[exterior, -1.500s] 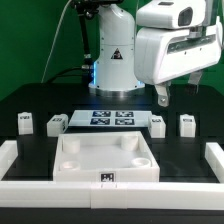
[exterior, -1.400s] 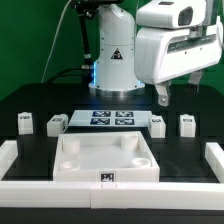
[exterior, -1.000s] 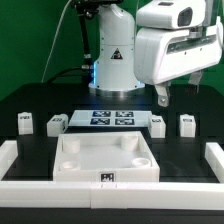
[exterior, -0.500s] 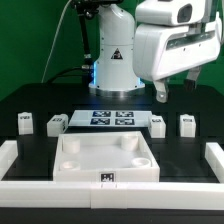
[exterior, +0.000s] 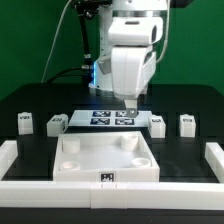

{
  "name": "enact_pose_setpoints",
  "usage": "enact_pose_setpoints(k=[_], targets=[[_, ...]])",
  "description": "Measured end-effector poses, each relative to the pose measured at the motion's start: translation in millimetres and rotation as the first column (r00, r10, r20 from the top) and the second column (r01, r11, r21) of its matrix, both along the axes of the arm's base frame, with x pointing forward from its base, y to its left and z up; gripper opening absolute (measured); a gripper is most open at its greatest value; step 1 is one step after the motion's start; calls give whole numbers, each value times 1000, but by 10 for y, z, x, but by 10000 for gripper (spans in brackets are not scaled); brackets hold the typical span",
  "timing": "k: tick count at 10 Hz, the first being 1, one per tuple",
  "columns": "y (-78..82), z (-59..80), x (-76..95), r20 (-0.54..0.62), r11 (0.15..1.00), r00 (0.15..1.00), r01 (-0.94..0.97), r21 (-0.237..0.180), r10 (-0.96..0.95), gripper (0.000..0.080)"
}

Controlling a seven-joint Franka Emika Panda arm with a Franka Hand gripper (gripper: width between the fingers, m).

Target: Assemble one leg

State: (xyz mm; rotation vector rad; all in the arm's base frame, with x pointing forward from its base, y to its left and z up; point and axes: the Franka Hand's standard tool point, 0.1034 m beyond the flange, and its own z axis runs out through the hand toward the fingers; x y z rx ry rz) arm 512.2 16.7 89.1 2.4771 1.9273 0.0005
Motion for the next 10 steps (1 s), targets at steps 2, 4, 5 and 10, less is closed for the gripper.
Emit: enact_pose_setpoints(k=[2,4,5,10], targets=[[14,0,1,0,1000,1000,12,0,-12,650],[-11,-25,-5,2,1000,1000,-30,1,30,650],[-95,-101,-36,13,993,993,-120,4,120,650],[-500,-633,-387,22,925,925,-380,3,380,650]])
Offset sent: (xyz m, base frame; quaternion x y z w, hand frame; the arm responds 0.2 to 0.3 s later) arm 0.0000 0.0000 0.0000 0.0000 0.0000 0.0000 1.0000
